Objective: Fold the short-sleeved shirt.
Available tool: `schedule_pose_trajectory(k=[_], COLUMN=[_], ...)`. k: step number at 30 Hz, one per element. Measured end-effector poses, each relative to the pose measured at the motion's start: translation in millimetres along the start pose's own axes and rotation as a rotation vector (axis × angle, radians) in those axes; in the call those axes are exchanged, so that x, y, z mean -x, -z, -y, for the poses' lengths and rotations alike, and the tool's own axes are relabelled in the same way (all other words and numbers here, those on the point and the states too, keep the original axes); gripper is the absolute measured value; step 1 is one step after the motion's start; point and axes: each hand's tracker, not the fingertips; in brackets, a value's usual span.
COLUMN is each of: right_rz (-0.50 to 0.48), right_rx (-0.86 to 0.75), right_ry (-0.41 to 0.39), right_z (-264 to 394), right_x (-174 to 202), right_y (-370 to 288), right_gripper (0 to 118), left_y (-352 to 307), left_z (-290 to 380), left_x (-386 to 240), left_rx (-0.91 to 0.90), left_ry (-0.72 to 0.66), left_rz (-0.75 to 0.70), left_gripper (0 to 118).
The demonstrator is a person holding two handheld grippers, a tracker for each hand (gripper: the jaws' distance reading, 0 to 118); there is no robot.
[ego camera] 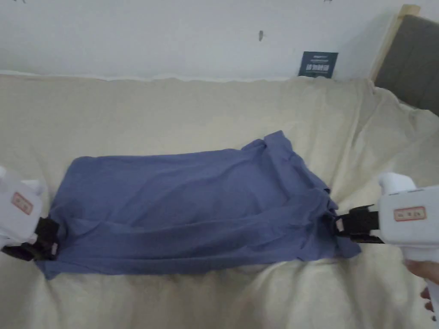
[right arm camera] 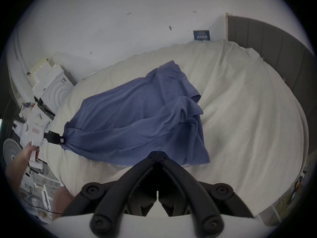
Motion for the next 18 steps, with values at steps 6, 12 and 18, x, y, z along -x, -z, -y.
schedule_pose_trajectory(k=[6,12,18], right_rz=[0.155,0.251,0.159], right_rx=[0.24,0.321,0.358], right_ry=[0.031,0.072,0.181], right_z=[-35.2,-41.3,-33.1], right_x=[-19.4,-35.3,-46.2], right_y=[46.2,72.7,93.1], right_gripper=[118,108,22], left_y=[-5.2,-4.4,3.8], left_z=[-8.5,-12.3,-8.2], left_x=[1.4,-2.6,0.3], left_rx=[0.014,0.035,0.037], left_ry=[-0.026,0.0,-0.012], left_rz=[0.042,0.029,0.025], left_gripper=[8,8,8])
